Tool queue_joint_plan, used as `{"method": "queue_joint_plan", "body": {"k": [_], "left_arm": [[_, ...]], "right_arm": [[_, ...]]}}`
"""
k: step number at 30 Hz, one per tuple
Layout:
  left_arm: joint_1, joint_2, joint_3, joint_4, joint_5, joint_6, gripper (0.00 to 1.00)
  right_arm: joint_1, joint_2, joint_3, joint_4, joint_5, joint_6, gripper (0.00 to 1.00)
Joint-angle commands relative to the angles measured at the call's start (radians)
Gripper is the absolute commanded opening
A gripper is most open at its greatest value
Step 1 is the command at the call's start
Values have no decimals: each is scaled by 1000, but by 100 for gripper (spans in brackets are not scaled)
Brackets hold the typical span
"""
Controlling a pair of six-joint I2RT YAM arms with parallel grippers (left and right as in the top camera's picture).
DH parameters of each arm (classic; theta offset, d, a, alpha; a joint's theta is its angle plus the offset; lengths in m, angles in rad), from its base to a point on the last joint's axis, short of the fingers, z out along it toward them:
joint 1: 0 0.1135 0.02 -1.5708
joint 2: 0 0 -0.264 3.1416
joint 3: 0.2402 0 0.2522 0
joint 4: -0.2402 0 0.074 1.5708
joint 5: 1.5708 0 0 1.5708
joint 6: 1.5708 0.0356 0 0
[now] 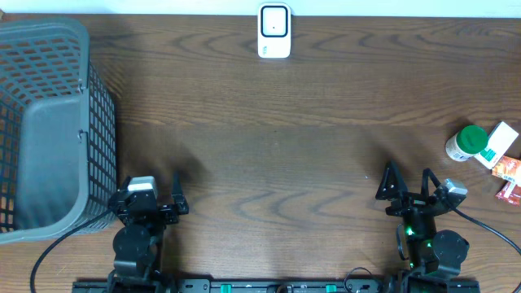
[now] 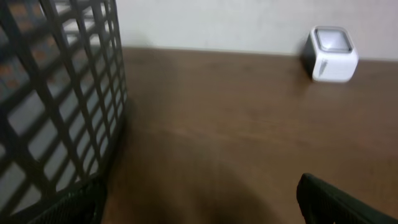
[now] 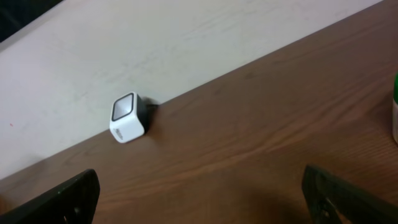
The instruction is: Scan the item barcode
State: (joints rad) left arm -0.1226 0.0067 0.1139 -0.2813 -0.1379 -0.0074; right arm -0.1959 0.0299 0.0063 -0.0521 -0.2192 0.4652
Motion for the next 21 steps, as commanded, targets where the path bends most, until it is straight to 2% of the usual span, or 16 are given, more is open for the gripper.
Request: {"method": "queue_joint_plan", "body": {"k": [1, 4, 17, 21], "left_arm": [[-3, -3, -1, -39, -11, -18, 98], [-3, -3, -1, -99, -5, -18, 98], [-3, -2, -1, -99, -5, -17, 98], [-3, -2, -1, -86, -52, 24, 98]], "right_arm": [[7, 3, -1, -5, 12, -18, 99], [7, 3, -1, -5, 12, -18, 99], [7, 3, -1, -5, 12, -18, 99], [7, 3, -1, -5, 12, -18, 99]]}}
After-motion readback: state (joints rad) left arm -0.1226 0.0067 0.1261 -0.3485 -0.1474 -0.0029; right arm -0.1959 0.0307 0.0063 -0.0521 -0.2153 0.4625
